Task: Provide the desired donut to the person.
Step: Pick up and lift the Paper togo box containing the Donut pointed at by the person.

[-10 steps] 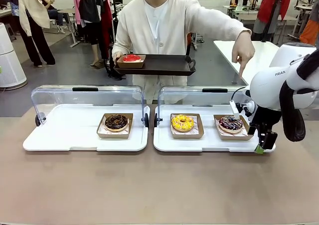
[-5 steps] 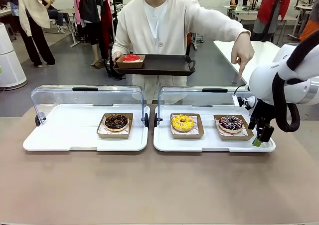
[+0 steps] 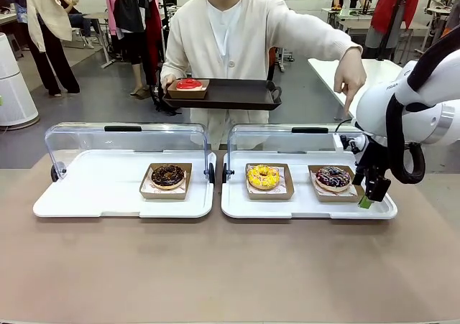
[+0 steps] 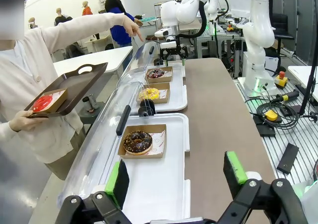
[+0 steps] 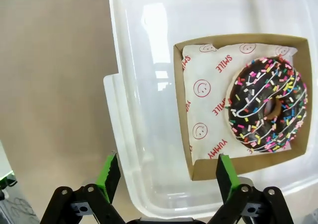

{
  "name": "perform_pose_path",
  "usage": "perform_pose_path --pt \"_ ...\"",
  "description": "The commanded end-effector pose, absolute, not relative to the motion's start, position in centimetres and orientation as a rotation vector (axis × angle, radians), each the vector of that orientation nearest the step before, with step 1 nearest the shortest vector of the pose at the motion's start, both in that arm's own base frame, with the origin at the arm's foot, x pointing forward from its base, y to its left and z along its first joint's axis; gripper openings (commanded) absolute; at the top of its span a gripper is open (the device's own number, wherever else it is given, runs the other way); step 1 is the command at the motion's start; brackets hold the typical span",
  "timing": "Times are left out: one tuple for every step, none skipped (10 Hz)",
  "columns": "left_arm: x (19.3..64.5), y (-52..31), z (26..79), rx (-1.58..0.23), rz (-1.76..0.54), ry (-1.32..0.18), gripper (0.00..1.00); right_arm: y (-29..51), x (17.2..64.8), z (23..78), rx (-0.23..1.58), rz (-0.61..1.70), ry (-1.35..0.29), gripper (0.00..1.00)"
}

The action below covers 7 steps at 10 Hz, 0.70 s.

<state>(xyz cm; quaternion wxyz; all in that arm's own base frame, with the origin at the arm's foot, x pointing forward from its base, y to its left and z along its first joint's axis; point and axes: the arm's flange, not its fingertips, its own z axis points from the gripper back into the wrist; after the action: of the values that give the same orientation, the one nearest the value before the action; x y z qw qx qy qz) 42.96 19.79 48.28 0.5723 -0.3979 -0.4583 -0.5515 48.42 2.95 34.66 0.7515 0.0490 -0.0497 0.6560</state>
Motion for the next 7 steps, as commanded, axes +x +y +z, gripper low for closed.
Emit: perform_pose_path --pt "42.8 19.8 48.2 -0.925 -1.287 -1.082 1.0 3.0 49.3 33.8 0.124 1.458 -0.116 1.0" --pt "42.8 19.8 48.2 -0.925 -1.287 -1.082 1.0 3.1 49.4 33.6 0.131 1.464 -0.117 1.0" --pt "42.8 19.8 48.2 -0.925 -1.287 -1.082 1.0 3.4 49.6 33.3 0.132 1.473 -0.118 1.0" --pt "42.8 19.8 48.2 -0.925 -1.287 -1.082 1.0 3.5 49.7 33.1 0.128 1.472 -0.115 1.0" --pt "42.8 19.8 48.2 -0.925 -1.287 -1.082 1.0 3.6 49.9 32.9 0.125 1.47 -0.113 1.0" --pt "42.8 19.8 48.2 -0.925 -1.287 -1.082 1.0 3.5 49.9 32.8 0.123 1.467 -0.11 1.0" --pt "42.8 19.8 48.2 -0.925 -1.287 -1.082 1.0 3.3 50.0 32.7 0.115 1.458 -0.103 1.0"
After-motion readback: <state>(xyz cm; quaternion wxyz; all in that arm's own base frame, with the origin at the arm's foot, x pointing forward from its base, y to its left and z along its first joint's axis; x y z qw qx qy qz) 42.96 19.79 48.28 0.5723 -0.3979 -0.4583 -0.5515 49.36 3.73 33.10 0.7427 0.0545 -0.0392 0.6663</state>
